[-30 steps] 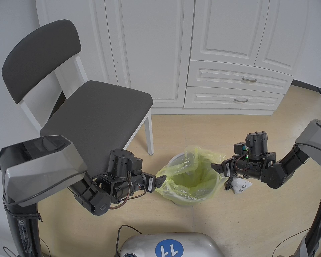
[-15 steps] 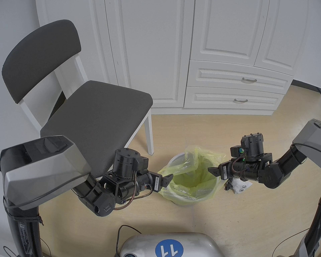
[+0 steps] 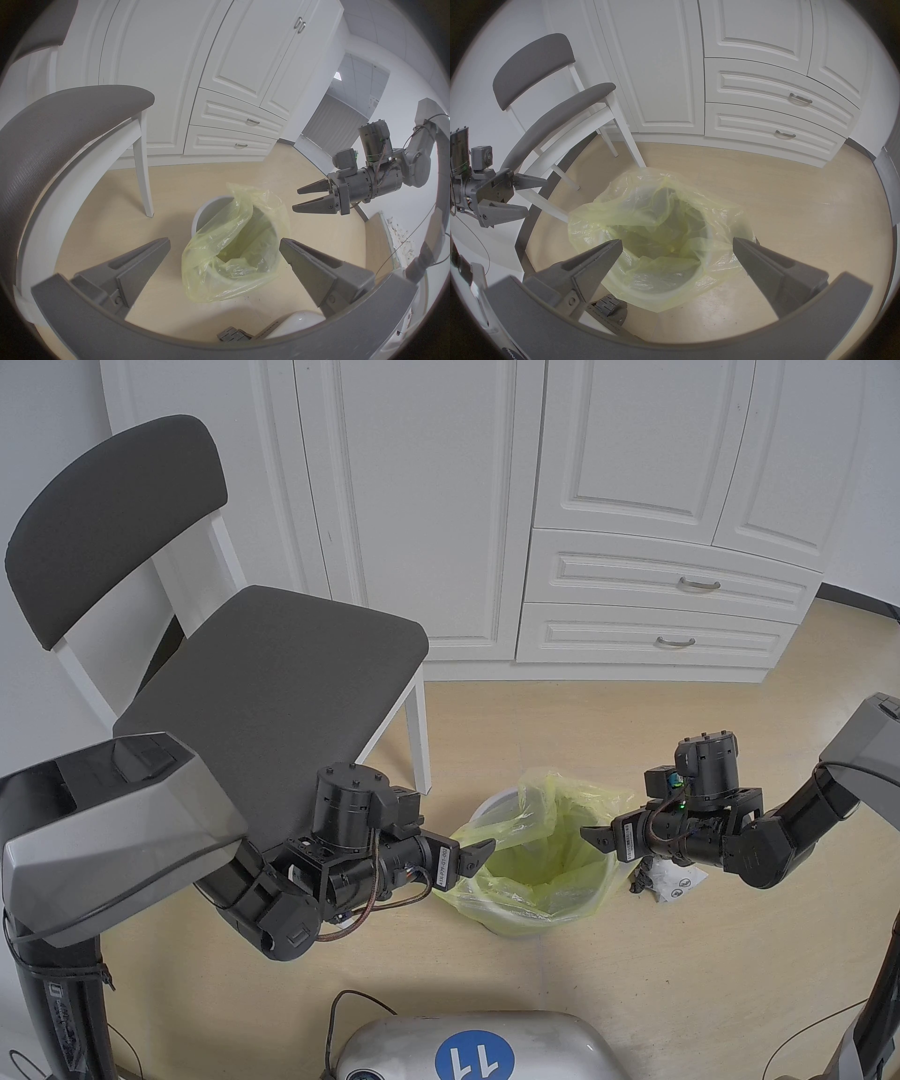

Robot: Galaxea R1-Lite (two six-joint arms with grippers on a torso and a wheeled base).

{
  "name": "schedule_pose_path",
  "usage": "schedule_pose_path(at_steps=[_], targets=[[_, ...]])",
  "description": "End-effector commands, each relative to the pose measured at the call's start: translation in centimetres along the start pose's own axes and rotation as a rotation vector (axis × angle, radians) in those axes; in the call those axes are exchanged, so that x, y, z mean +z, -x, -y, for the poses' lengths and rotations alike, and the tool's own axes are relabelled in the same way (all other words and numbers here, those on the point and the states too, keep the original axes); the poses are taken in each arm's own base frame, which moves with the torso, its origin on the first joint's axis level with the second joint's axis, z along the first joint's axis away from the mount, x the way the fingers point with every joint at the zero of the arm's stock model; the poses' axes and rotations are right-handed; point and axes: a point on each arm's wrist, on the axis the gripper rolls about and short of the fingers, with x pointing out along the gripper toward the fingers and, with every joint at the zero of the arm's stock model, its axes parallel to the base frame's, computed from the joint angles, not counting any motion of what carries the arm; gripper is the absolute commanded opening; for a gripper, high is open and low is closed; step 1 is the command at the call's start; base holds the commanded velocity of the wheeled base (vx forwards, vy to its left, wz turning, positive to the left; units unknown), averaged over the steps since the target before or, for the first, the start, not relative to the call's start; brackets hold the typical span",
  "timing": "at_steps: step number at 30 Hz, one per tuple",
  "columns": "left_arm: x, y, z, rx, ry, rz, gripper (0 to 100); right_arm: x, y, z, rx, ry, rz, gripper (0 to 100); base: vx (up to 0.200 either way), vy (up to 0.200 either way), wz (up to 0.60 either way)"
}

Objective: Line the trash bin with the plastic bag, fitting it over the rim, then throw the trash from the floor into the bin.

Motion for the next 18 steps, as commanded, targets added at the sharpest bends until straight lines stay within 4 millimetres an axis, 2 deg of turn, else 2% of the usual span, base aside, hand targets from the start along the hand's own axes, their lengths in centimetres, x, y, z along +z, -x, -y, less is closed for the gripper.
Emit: schedule_pose_path(at_steps=[1, 6, 9, 14, 18], targets=[[0.2, 0.0, -0.2, -0.005, -0.001, 0.007, 100, -0.1, -0.2, 0.2, -0.004, -0.002, -0.004, 100, 0.0, 0.0, 0.0], [-0.1, -0.2, -0.4, -0.017, -0.006, -0.004, 100, -0.1, -0.3, 0.4, -0.005, -0.006, 0.004, 100, 0.0, 0.0, 0.0], [-0.6, -0.6, -1.0, -0.009, -0.003, -0.016, 100, -0.6, -1.1, 0.5, -0.006, -0.007, 0.001, 100, 0.0, 0.0, 0.0], [-2.1, -1.9, -3.5, 0.04, -0.025, -0.049, 100, -1.8, -3.2, 0.7, -0.014, -0.009, 0.008, 100, 0.0, 0.0, 0.0], [-2.6, -2.5, -3.8, 0.038, -0.022, -0.056, 100, -2.4, -4.2, 1.0, -0.024, -0.013, -0.007, 100, 0.0, 0.0, 0.0]])
